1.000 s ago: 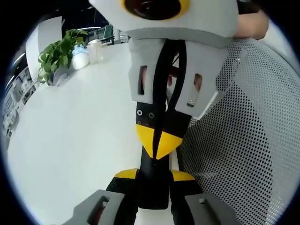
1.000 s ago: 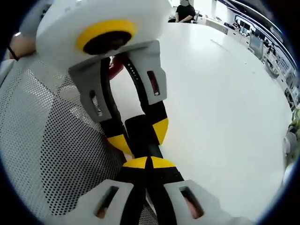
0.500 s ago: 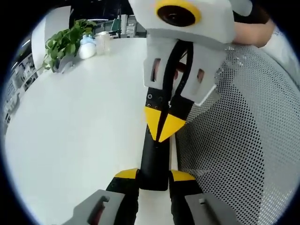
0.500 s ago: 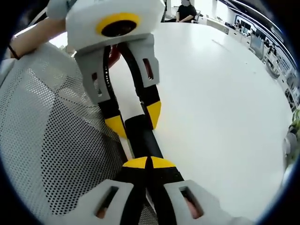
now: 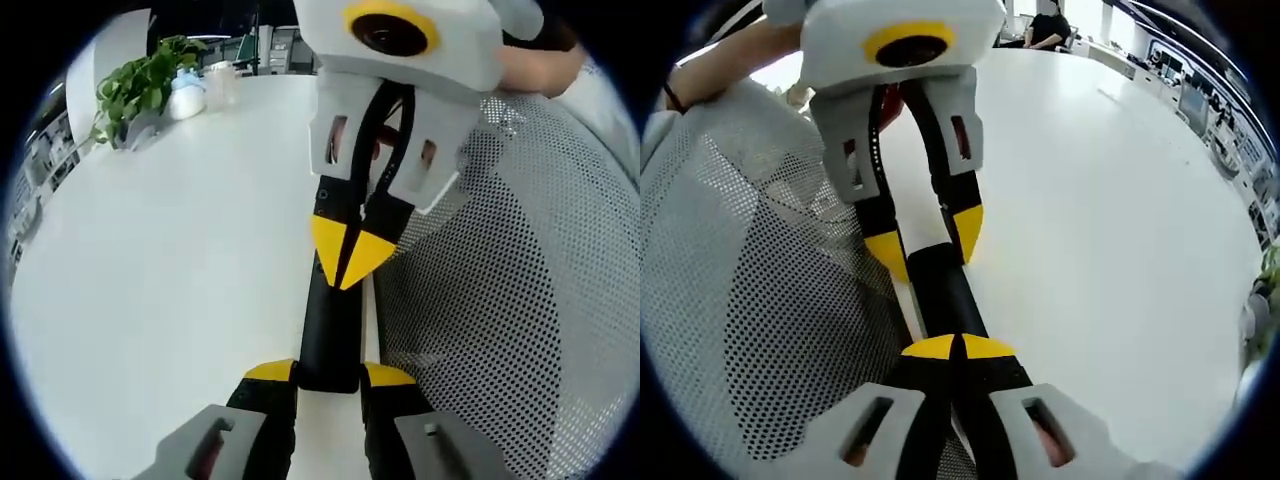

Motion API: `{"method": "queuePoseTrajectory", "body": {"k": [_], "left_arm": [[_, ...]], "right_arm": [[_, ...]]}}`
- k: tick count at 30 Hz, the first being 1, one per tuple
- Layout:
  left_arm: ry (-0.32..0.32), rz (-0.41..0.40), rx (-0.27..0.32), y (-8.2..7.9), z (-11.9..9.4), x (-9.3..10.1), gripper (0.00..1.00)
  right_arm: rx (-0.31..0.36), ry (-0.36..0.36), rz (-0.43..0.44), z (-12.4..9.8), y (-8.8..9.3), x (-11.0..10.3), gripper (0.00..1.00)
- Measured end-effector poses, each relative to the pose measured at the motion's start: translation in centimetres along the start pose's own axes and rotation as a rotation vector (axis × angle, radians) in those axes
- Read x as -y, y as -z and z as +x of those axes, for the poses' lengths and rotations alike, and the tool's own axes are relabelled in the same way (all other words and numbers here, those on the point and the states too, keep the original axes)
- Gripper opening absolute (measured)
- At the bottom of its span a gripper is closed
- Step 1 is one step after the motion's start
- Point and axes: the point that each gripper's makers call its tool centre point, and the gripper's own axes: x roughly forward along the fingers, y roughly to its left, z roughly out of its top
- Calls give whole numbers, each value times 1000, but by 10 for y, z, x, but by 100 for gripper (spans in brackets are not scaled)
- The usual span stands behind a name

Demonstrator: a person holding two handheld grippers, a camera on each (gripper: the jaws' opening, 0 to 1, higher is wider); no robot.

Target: Press the specified remote control buttons in sequence, fully releasing each button before pressing the next.

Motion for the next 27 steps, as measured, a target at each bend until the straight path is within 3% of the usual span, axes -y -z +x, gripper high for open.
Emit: {"method": "queuePoseTrajectory", "body": {"k": [8,14,27], "left_arm": [[5,-6,-3,0,0,0,24],[6,-26,5,0,0,-1,24],[6,-21,0,0,0,-1,24]], "right_arm": [[-36,31,-40,1,-1,1,0],[-31,19,0,1,0,2,0],[-11,15,-7,3,-6,-1,0]]}}
